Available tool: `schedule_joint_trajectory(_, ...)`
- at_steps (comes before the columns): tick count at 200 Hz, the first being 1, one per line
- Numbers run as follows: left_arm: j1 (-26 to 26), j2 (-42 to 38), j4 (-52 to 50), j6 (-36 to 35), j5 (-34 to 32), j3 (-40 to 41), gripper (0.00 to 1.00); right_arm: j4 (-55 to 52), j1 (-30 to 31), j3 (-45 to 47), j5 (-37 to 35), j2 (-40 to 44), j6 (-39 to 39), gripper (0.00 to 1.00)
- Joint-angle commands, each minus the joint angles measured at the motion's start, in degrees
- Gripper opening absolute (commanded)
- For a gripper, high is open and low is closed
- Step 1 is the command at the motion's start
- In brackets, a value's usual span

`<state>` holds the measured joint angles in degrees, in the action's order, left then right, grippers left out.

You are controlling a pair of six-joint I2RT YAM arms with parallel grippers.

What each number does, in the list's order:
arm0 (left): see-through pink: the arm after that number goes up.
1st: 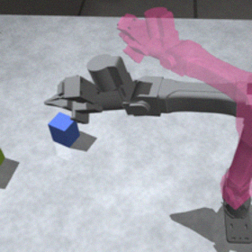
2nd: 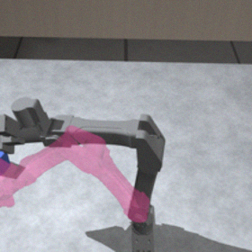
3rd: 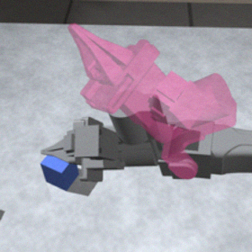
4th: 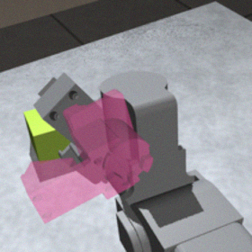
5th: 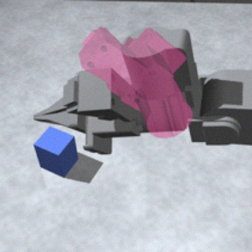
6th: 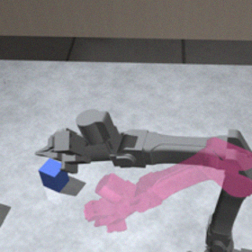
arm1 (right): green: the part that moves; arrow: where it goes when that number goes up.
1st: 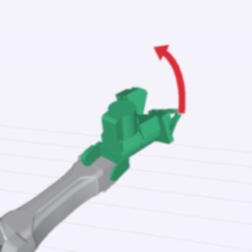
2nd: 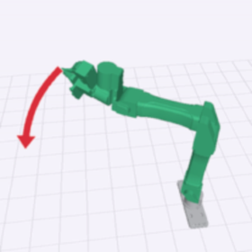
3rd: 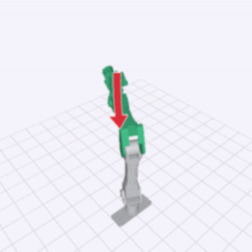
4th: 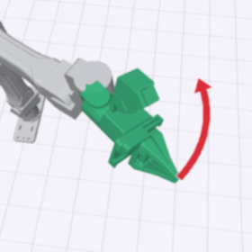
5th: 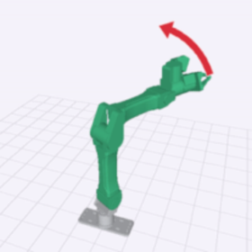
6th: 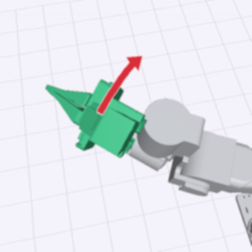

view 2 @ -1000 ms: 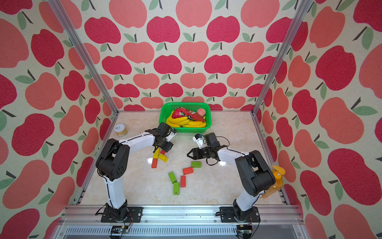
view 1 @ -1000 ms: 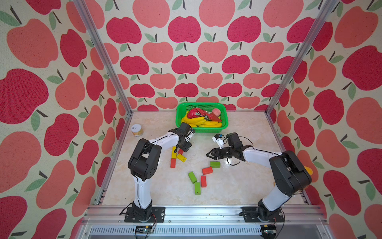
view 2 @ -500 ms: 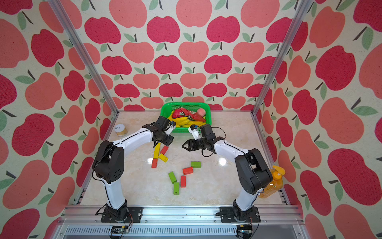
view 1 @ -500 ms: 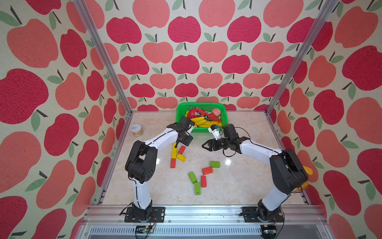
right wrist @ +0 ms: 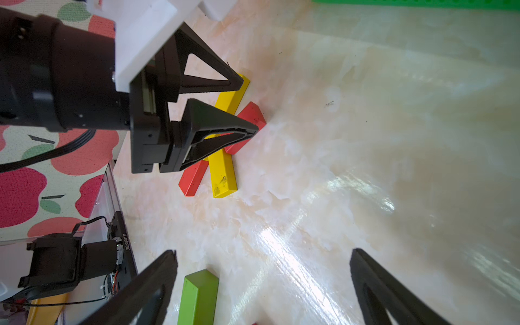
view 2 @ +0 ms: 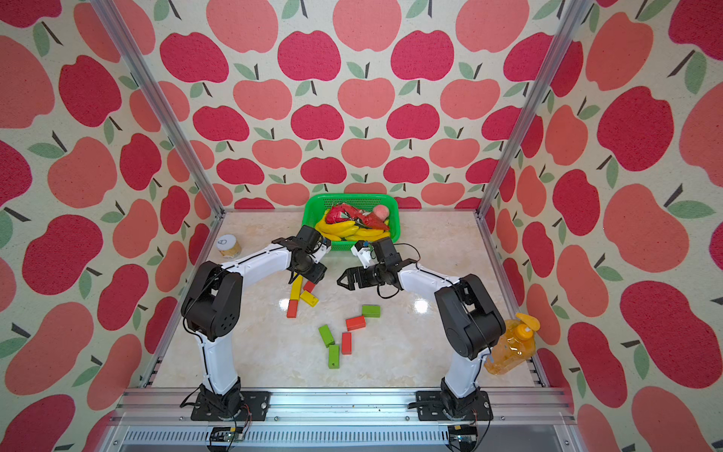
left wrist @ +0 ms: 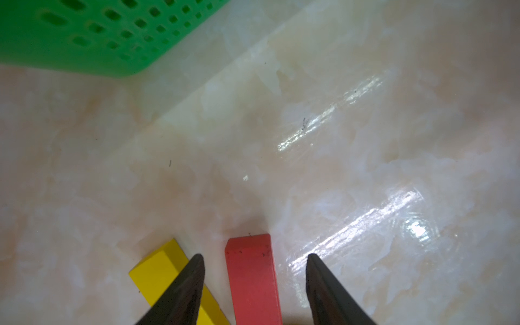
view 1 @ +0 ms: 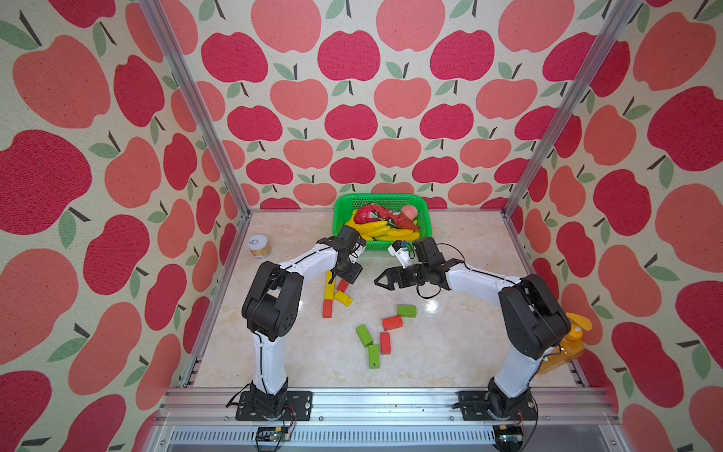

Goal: Assemble the letter k with building blocks
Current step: Adjust the building block at the center of the board.

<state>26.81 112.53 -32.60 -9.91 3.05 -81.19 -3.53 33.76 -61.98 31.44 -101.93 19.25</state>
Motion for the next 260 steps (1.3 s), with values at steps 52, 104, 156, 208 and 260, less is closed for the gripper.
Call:
schedule_joint_trajectory(52,-0.3,2.3,-2.1,0.4,1.6,2.3,0.59,5.0,1.8,4.0,2.8,0.7,4.5,0.99)
schedule_joint_trajectory(104,-0.2,3.5,-3.2,0.5,1.1,2.1,0.58,11.8,2.7,6.8,4.6,0.5,9.6,0.99)
schedule_joint_trajectory(156,-0.1,4.6,-4.2,-0.7,0.3,0.6,0.52,11.2,2.7,6.7,4.2,0.4,9.4,0.99)
schedule_joint_trajectory(208,0.6,7.6,-5.6,-3.8,-3.0,-2.0,0.44,11.1,2.6,7.0,3.9,0.3,9.5,0.99)
schedule_joint_trajectory(260,0.7,9.4,-6.9,-10.4,-3.7,-4.8,0.42,11.3,2.7,7.3,3.3,0.3,9.8,0.99)
